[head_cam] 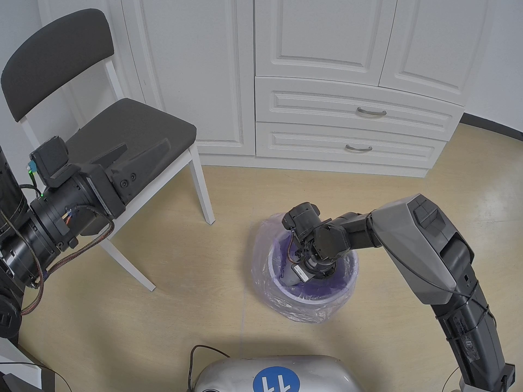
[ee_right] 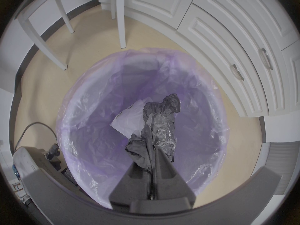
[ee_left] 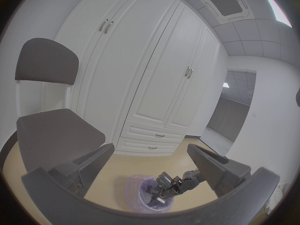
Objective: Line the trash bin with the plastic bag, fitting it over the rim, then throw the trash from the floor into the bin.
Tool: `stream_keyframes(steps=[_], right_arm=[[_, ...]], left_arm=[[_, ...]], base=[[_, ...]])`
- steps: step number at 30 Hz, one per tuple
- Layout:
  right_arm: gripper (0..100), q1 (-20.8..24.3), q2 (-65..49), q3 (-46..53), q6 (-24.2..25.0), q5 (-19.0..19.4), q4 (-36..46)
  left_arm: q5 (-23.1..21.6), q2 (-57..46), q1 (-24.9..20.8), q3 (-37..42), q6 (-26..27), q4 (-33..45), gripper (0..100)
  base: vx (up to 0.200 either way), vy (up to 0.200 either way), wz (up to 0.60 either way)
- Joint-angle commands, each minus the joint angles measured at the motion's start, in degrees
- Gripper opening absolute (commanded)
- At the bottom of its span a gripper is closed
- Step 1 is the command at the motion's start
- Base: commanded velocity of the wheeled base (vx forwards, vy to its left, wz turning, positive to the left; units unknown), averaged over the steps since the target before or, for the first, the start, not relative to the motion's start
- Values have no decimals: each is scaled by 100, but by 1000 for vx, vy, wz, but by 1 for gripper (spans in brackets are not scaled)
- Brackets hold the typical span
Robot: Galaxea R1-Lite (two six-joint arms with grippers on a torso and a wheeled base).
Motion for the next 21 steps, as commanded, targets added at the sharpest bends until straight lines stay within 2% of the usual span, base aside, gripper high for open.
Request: stream_keyframes(steps=[1,15,16,21], right_arm=[[0,49,68,-3,-8,4,166],[0,76,323,-328,45,4,245],[100,76,315,-328,45,4,245],[100,32,174,-434,168,-14,236]], left_arm=[[-1,10,-15,9,-1,0,100],[-1,18,-6,1,-1,0,100],[-1,18,-15,1,-1,0,100],[-1,18,-15,9,-1,-9,100]], base=[[0,0,0],[0,0,0],[0,0,0],[0,0,0]])
